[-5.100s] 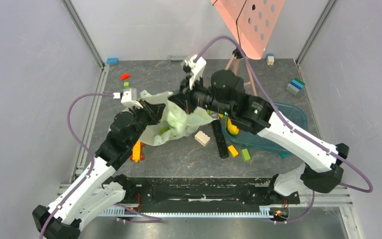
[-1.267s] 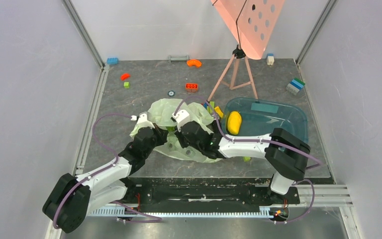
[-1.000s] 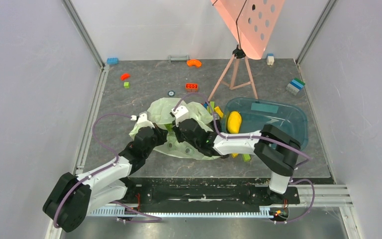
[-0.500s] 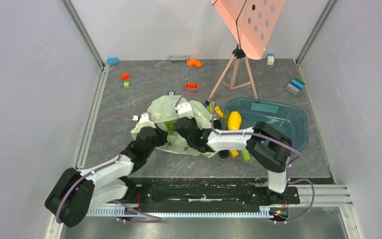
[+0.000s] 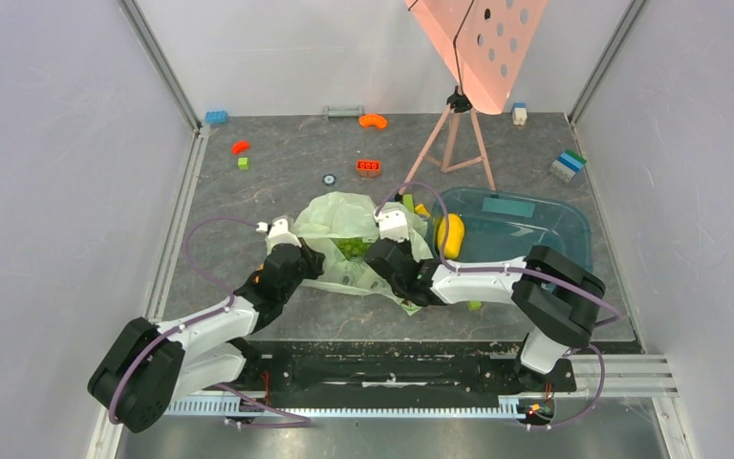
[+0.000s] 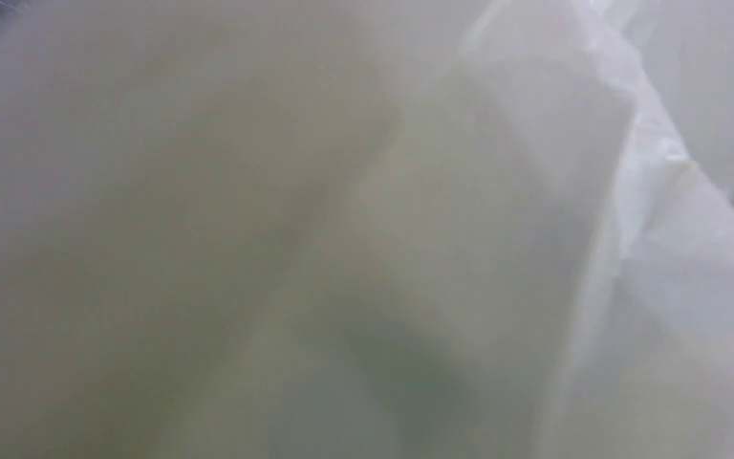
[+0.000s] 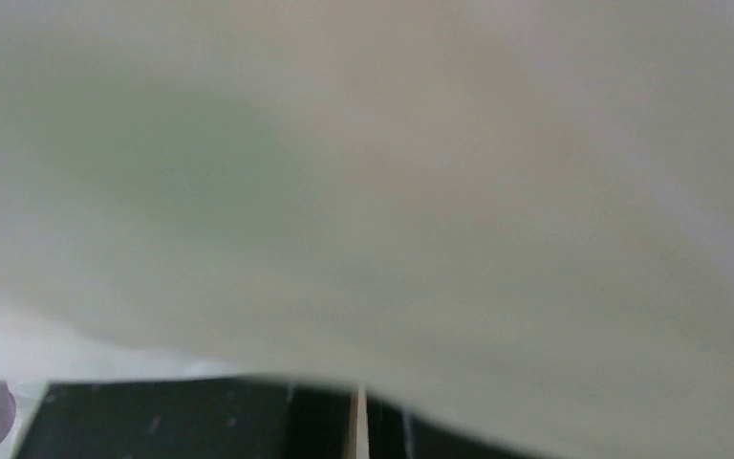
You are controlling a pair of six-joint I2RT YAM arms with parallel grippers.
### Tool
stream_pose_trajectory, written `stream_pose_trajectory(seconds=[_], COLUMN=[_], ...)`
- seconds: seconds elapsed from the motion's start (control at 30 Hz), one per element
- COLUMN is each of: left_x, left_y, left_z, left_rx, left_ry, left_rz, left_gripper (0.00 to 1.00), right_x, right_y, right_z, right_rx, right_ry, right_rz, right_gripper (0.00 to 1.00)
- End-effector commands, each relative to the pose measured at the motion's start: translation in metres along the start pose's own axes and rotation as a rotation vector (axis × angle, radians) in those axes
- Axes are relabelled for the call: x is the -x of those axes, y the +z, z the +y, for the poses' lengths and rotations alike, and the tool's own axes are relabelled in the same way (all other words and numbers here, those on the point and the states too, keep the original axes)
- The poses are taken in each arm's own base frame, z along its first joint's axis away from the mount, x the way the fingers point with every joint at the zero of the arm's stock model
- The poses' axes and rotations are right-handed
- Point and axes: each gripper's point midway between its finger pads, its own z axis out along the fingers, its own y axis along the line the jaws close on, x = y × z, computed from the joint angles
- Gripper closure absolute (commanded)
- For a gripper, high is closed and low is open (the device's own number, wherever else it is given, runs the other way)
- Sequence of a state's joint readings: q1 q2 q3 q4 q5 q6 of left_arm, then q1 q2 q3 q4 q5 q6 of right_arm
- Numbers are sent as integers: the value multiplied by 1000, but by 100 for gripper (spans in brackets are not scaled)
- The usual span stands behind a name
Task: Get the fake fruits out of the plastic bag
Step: Adjust the plastic bag at the center of the board.
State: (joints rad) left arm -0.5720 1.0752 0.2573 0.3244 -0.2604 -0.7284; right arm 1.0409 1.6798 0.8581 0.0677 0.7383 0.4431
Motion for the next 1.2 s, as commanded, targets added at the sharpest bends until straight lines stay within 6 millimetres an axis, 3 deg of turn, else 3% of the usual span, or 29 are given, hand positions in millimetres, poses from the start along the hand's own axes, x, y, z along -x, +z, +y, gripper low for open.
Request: stream_pose_trajectory(seconds=[0.0,0.13,0.37,0.6,0.77,0.97,1.17], left_x=[19,15,-4,-28,-42,-49,-51], left_y=[4,4,-5,-11,-9,-6,-3], left_z=[-12,-20,-42,-54,-63,-62,-66], left_rx=[-14,-67,-225,-279,-301,-290,-291], left_ry=[-47,-17,64,128,140,136,136], left_rz=[-62,-43,7,37,61,63,72], left_gripper=[98,98,98,98,98,98,98], right_x=[-22,-17,43,79,82,86,89], right_y=[-4,-8,-37,-59,-51,-36,-19], right_z=[-20,-17,15,36,42,46,58], right_rx=[-40,1,249,394,385,343,370], right_ry=[7,-8,6,20,4,28,4], right_rz=[56,46,-105,-168,-174,-173,-163], right_gripper=[100,96,73,72,59,64,63])
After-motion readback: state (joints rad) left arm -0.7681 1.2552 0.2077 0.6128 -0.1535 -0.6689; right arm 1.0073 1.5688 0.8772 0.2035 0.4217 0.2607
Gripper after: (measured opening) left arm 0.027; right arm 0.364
